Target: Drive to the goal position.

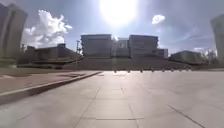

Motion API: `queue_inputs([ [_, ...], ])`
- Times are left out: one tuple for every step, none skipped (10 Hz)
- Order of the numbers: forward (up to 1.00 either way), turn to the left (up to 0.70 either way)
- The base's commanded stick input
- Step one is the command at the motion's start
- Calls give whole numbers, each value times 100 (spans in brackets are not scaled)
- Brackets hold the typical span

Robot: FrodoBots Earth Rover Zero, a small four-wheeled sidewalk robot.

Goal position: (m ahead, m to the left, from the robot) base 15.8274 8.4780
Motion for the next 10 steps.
queue_inputs([
  [100, 1],
  [100, 1],
  [100, 1],
  [100, 1],
  [100, 1],
  [100, 1],
  [100, 1],
  [100, 1],
  [100, 1],
  [100, -13],
])
